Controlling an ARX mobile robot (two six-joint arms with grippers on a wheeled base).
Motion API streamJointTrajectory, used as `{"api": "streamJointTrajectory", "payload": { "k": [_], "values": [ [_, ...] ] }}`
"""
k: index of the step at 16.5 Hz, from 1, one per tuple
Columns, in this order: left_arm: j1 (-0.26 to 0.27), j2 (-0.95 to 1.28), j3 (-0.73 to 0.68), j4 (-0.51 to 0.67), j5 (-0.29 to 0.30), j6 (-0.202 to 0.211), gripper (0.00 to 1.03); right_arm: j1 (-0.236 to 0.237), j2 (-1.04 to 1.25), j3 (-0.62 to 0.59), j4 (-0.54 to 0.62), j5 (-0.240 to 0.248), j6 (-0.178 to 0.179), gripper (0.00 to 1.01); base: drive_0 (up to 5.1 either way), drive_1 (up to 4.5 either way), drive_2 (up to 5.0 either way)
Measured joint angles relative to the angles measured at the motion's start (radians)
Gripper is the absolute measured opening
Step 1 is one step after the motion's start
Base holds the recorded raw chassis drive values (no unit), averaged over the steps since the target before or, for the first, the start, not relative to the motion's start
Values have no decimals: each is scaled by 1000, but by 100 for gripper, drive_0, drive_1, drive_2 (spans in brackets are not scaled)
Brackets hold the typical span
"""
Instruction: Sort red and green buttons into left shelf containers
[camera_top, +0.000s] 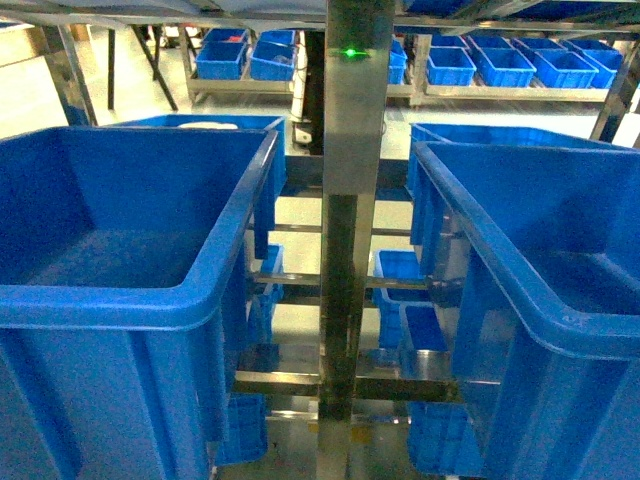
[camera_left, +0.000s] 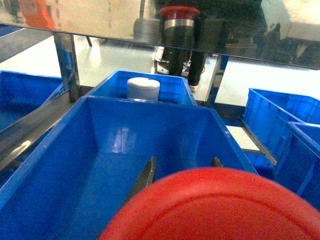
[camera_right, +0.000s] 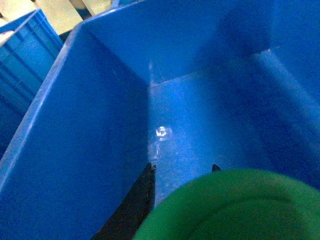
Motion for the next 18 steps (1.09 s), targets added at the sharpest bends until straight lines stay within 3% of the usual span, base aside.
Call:
{"api": "streamJointTrajectory", "payload": {
  "k": [3, 5, 8, 9, 12, 13, 14, 15, 17, 18],
  "values": [
    [0, 0, 0, 0, 0, 0, 26, 0, 127, 164, -116, -26, 48, 26, 12, 440, -417],
    [0, 0, 0, 0, 0, 0, 26, 0, 195, 254, -150, -20, 50, 26, 12, 440, -417],
    [0, 0, 0, 0, 0, 0, 26, 1, 236, 275, -97, 23, 40, 26, 12, 440, -417],
    [0, 0, 0, 0, 0, 0, 26, 1, 217, 241, -29, 49, 26, 39, 12, 440, -417],
    [0, 0, 0, 0, 0, 0, 26, 3, 33, 73, 98, 136, -64, 74, 12, 440, -417],
    [0, 0, 0, 0, 0, 0, 26, 3, -58, 6, 96, 145, -88, 86, 12, 440, -417],
    [0, 0, 0, 0, 0, 0, 26, 10, -150, -75, 110, 185, -111, 99, 12, 440, -417],
    [0, 0, 0, 0, 0, 0, 26, 23, -227, -154, 173, 254, -153, 98, 12, 440, -417],
    [0, 0, 0, 0, 0, 0, 26, 41, -434, -321, 359, 416, -291, 98, 6, 220, -209],
    [0, 0, 0, 0, 0, 0, 26, 40, -512, -355, 327, 435, -327, 98, 0, 0, 0]
  ]
}}
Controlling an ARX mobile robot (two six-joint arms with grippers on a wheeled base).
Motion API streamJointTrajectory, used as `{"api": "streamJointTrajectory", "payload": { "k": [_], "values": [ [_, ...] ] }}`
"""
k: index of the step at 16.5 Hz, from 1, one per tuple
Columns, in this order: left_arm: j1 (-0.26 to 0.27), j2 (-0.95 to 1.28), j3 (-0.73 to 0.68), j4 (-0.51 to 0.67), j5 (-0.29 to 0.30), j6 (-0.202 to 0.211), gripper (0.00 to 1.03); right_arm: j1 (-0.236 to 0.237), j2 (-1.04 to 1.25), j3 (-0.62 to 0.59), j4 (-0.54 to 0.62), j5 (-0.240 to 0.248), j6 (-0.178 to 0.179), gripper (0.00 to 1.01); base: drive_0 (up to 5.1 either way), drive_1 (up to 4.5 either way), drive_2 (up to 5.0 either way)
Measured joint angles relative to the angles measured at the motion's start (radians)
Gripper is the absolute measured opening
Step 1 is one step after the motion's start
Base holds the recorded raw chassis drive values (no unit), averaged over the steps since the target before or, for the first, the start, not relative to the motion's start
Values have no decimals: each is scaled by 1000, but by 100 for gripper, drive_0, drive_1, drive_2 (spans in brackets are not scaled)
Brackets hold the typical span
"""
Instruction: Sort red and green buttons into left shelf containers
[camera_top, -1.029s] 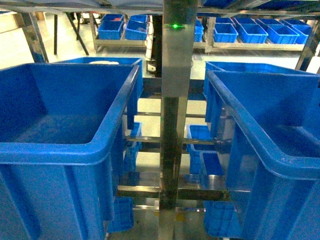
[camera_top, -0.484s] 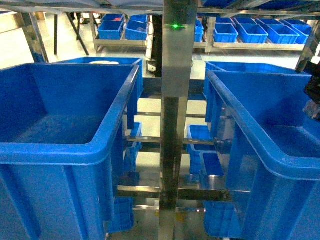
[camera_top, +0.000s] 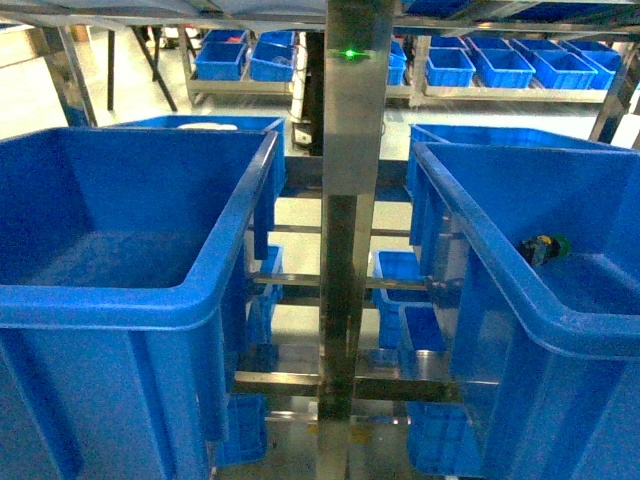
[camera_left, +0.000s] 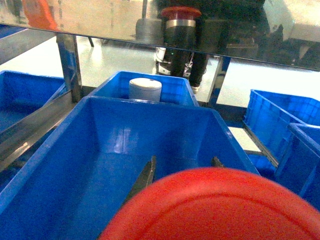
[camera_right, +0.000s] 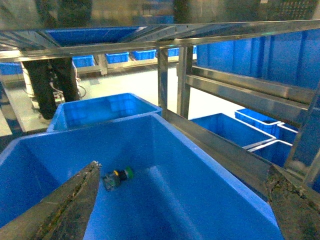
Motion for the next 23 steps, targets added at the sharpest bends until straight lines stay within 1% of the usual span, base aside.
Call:
{"api": "streamJointTrajectory", "payload": {
  "k": [1, 2, 3, 4, 5, 8, 9, 11, 12, 13, 14, 15, 17, 19, 20, 22, 23],
  "values": [
    [0, 0, 0, 0, 0, 0, 26, -1, -46, -25, -13, 21, -34, 98, 0, 0, 0],
    [0, 0, 0, 0, 0, 0, 26, -2, -59, -26, -33, 21, -64, 98, 0, 0, 0],
    [0, 0, 0, 0, 0, 0, 26, -7, -60, -18, -49, 35, -97, 98, 0, 0, 0],
    [0, 0, 0, 0, 0, 0, 26, -6, -55, -6, -76, 26, -118, 98, 0, 0, 0],
    [0, 0, 0, 0, 0, 0, 26, -6, -53, -5, -76, 19, -131, 98, 0, 0, 0],
    [2, 0, 0, 0, 0, 0, 26, -6, -53, -5, -76, 16, -138, 98, 0, 0, 0],
    [13, 5, 0, -2, 0, 0, 26, -6, -53, -5, -76, 16, -138, 98, 0, 0, 0],
    [20, 78, 5, -2, -14, -5, 26, -6, -53, -5, -76, 16, -138, 98, 0, 0, 0],
    [16, 143, 22, 3, -24, -21, 26, -6, -53, -5, -76, 16, -138, 98, 0, 0, 0],
    [2, 234, 68, 28, -37, -27, 26, -6, -53, -5, -76, 16, -138, 98, 0, 0, 0],
    [-5, 281, 116, 4, -52, -29, 26, -6, -53, -5, -76, 16, -138, 98, 0, 0, 0],
    [-12, 322, 153, 17, -64, -27, 26, -6, -53, -5, -76, 16, -138, 98, 0, 0, 0],
    [-7, 381, 176, 54, -83, -7, 26, -6, -53, -5, -76, 16, -138, 98, 0, 0, 0],
    [13, 457, 193, 89, -98, 22, 26, -6, -53, -5, -76, 16, -138, 98, 0, 0, 0],
    [19, 488, 209, 92, -90, 32, 26, -6, -53, -5, -76, 16, -138, 98, 0, 0, 0],
    [24, 498, 216, 96, -64, 36, 26, -6, -53, -5, -76, 16, -138, 98, 0, 0, 0],
    [24, 498, 216, 96, -61, 38, 26, -6, -53, -5, -76, 16, -138, 98, 0, 0, 0]
  ]
}}
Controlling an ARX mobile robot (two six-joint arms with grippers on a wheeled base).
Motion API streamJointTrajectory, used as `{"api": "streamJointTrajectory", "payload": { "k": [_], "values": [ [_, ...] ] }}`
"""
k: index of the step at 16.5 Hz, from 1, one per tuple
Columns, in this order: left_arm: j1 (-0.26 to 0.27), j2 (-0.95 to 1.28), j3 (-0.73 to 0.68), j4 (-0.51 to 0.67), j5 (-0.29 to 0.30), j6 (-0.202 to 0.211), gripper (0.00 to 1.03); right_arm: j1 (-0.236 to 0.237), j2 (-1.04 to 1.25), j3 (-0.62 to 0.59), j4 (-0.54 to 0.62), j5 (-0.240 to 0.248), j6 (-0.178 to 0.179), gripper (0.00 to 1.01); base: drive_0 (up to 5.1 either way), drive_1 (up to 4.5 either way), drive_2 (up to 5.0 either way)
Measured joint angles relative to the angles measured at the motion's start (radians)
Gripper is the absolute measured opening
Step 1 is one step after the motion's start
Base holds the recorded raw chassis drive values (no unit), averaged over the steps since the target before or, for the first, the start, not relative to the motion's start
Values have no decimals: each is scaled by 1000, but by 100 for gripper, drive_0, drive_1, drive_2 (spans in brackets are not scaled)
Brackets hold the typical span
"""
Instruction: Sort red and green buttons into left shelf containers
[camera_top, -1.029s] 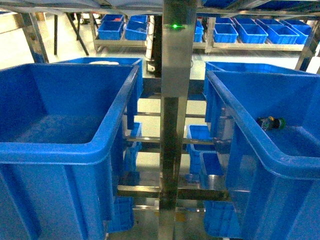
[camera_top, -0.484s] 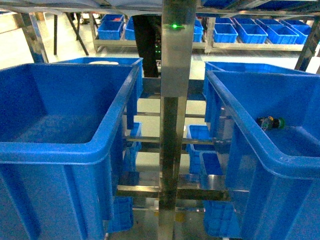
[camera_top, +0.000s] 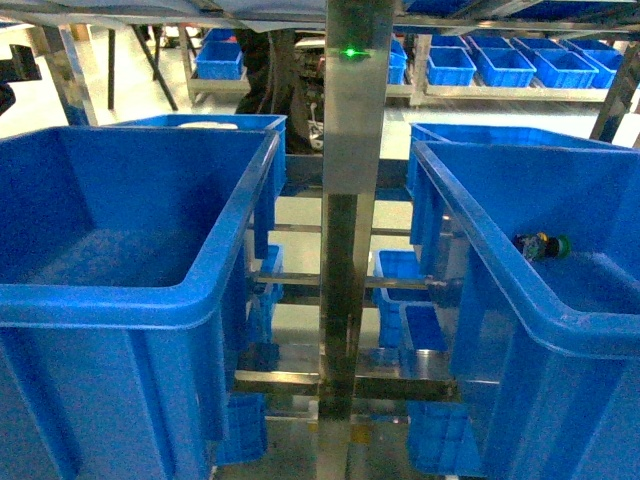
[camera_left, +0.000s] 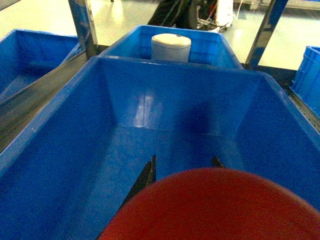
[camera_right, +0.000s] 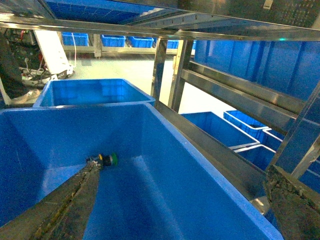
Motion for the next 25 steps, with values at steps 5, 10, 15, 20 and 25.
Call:
{"api": "streamJointTrajectory", "payload": {
  "k": [5, 10, 15, 20, 25],
  "values": [
    [-8, -7, -8, 31, 70, 17, 26, 0, 0, 0, 0, 0, 0, 98, 0, 0, 0],
    [-23, -254, -106, 5, 155, 19, 78, 0, 0, 0, 0, 0, 0, 98, 0, 0, 0],
    [22, -608, -220, -213, 209, 18, 98, 0, 0, 0, 0, 0, 0, 98, 0, 0, 0],
    [23, -740, -259, -284, 245, 22, 98, 0, 0, 1, 0, 0, 0, 98, 0, 0, 0],
    [9, -740, -270, -239, 240, -5, 98, 0, 0, 1, 0, 0, 0, 98, 0, 0, 0]
  ]
}}
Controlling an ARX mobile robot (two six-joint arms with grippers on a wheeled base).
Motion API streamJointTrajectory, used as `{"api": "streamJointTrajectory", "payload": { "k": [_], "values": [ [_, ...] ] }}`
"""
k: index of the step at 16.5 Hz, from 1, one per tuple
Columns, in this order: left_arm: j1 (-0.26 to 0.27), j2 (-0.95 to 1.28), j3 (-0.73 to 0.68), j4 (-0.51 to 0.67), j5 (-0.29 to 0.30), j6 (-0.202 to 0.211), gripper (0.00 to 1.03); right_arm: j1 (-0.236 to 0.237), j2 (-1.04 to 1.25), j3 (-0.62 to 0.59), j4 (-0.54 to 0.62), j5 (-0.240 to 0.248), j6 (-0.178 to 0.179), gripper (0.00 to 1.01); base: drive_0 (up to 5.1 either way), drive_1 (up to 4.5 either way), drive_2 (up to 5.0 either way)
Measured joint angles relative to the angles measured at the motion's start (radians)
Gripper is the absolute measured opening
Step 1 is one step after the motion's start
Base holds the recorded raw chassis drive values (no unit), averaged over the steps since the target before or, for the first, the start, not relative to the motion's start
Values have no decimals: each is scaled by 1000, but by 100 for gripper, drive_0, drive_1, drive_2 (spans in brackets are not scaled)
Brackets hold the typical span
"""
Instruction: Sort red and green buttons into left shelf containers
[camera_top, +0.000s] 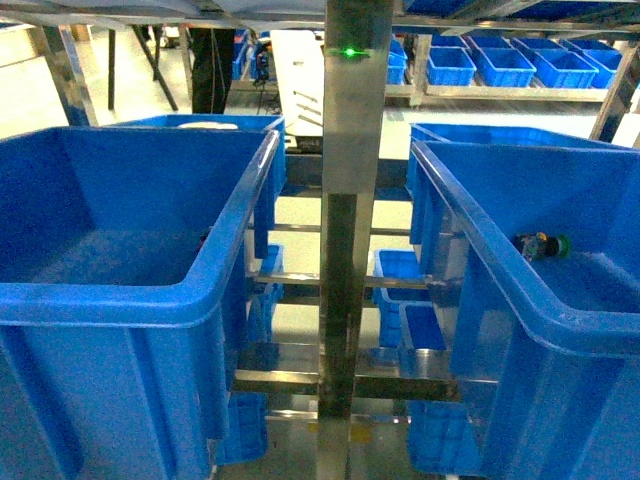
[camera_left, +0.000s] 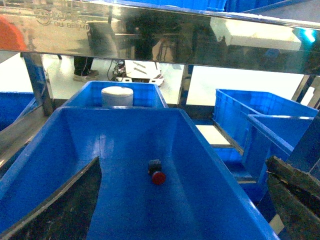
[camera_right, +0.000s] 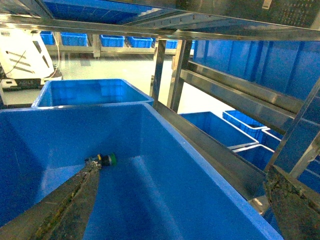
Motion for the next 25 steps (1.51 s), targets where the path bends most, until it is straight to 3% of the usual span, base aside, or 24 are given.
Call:
{"api": "streamJointTrajectory", "payload": {
  "k": [1, 2, 3, 4, 5, 10, 11, 23, 25],
  "values": [
    [-1, -5, -19, 65, -53, 19, 92, 0, 0, 0, 1, -4, 0, 98, 0, 0, 0],
    [-2, -32, -54, 101, -103, 48, 83, -29, -11, -8, 18, -139, 20, 91, 0, 0, 0],
    [-2, -80, -130, 121, -124, 68, 68, -48, -57, -51, 29, -339, 47, 76, 0, 0, 0],
    [2, -103, -180, 128, -129, 76, 57, -46, -96, -97, 31, -437, 57, 65, 0, 0, 0],
    [2, -117, -211, 135, -127, 79, 48, -44, -120, -124, 31, -474, 60, 56, 0, 0, 0],
    [0, -221, -319, 154, -127, 80, 3, -47, -245, -223, 0, -475, 65, 10, 0, 0, 0],
    [0, -244, -342, 150, -127, 81, 2, -47, -276, -240, -14, -475, 64, 1, 0, 0, 0],
    [0, -445, -453, 58, -127, 81, 2, -47, -538, -361, -149, -475, 69, 2, 0, 0, 0],
    [0, -517, -491, 48, -128, 81, 2, -47, -666, -361, -266, -475, 69, 2, 0, 0, 0]
  ]
}}
